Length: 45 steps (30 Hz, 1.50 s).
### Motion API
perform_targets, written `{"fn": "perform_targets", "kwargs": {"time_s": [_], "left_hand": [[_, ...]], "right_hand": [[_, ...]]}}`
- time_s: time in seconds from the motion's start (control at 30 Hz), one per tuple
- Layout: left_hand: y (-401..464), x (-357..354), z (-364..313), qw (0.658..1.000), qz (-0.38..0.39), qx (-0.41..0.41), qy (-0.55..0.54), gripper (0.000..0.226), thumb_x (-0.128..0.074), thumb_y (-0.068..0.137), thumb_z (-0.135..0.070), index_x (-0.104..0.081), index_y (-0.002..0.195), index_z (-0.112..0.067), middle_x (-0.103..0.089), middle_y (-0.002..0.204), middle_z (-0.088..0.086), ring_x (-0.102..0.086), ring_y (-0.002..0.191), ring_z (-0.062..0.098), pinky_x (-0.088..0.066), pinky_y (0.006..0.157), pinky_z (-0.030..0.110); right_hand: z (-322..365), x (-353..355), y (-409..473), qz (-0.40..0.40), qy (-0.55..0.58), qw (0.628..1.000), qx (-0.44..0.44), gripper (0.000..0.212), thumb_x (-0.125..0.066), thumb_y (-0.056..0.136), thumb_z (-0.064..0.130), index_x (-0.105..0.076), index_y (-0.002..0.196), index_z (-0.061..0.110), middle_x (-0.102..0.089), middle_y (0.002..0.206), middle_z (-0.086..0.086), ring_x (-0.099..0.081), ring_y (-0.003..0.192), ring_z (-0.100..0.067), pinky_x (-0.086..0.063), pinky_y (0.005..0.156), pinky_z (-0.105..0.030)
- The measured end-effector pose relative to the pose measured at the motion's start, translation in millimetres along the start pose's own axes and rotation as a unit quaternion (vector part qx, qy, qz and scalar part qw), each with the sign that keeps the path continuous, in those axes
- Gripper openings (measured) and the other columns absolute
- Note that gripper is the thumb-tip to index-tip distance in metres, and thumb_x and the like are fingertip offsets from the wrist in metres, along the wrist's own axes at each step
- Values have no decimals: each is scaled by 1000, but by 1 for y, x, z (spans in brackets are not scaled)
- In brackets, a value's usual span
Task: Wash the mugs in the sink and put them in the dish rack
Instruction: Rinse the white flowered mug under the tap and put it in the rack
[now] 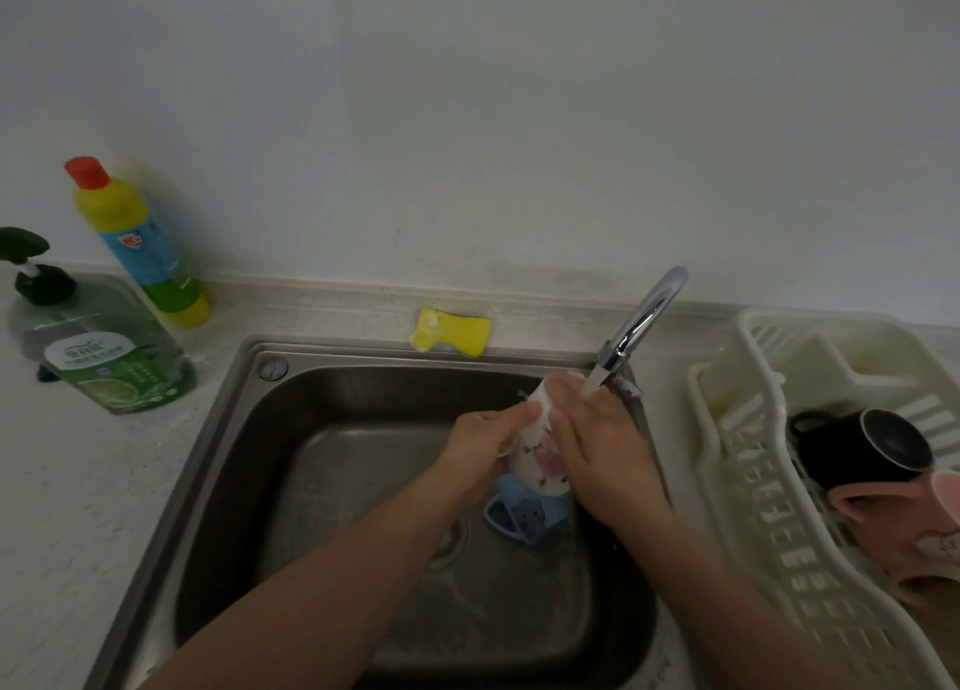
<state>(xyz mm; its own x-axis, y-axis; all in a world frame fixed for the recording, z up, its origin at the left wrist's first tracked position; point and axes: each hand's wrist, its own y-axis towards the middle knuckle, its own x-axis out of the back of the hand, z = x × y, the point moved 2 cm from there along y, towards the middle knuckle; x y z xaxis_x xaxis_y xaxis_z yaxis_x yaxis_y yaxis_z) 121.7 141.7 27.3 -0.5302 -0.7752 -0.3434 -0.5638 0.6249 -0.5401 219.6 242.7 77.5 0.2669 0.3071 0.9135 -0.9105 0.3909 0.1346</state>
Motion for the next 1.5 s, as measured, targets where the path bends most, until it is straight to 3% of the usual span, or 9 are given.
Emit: {"fn": "perform_targets", "kwargs": {"time_s": [0.27,0.47,0.63,0.83,1.03,1.17,1.33,1.43,1.5], "left_hand": [[-8,8,7,1000,9,-6,-7,18,-68,90,-22,-69,89,-4,-74,85,13,-72,74,20,-60,68,33],[-10,11,2,999,-4,-1,-50,18,-68,89,-19,-66,81,-4,-73,82,14,-72,71,22,-60,63,32],[-15,2,4,1000,8,-3,-30,17,-69,89,-22,-68,82,-6,-75,82,11,-73,75,21,-59,64,32],[-17,9,1,999,-6,-8,-41,16,-68,90,-18,-67,87,-2,-75,81,11,-73,72,20,-57,58,28],[-21,0,1,999,15,-13,-37,32,-65,91,-15,-65,59,-13,-69,61,2,-69,63,17,-56,58,29],[-21,11,-4,998,23,-25,-46,22,-66,87,-16,-76,69,-8,-69,60,1,-70,62,13,-58,61,26],[-23,7,-5,998,18,-28,-55,16,-62,92,-10,-67,94,5,-73,73,9,-72,67,16,-59,60,27],[-17,11,-11,999,0,-29,-45,18,-65,90,-14,-70,75,-5,-71,67,7,-70,64,18,-57,56,27],[-14,18,-13,999,5,-32,-33,25,-68,86,-17,-70,79,8,-69,63,4,-68,65,17,-57,59,28]], "right_hand": [[-9,-1,0,-4,16,999,-45,59,-20,97,47,-49,140,18,-50,144,-4,-39,136,-17,-27,115,-34],[-9,5,-31,4,-21,999,25,53,-26,98,41,-50,140,21,-50,144,1,-39,136,-10,-26,116,-35],[-9,2,-2,4,7,999,-50,64,-15,97,50,-44,144,17,-46,146,-4,-37,138,-18,-29,115,-35],[-14,6,-30,42,-26,999,2,63,-15,96,50,-41,146,23,-43,149,-1,-33,140,-12,-26,118,-38],[-2,4,-6,30,-27,999,-28,72,-7,93,52,-38,147,17,-38,152,-4,-27,144,-16,-15,120,-32],[-2,10,-35,16,-16,999,35,56,-22,99,44,-44,145,20,-44,148,0,-33,139,-8,-21,117,-30],[-6,3,-9,-3,2,1000,-27,58,-20,98,46,-46,143,20,-42,150,-1,-32,141,-15,-18,115,-25],[14,-1,-11,-8,4,1000,11,60,-19,98,45,-41,146,16,-41,151,-4,-28,142,-13,-19,117,-30],[8,4,-29,-9,5,998,57,54,-26,100,40,-45,144,15,-43,149,-1,-29,140,-6,-22,116,-29]]}}
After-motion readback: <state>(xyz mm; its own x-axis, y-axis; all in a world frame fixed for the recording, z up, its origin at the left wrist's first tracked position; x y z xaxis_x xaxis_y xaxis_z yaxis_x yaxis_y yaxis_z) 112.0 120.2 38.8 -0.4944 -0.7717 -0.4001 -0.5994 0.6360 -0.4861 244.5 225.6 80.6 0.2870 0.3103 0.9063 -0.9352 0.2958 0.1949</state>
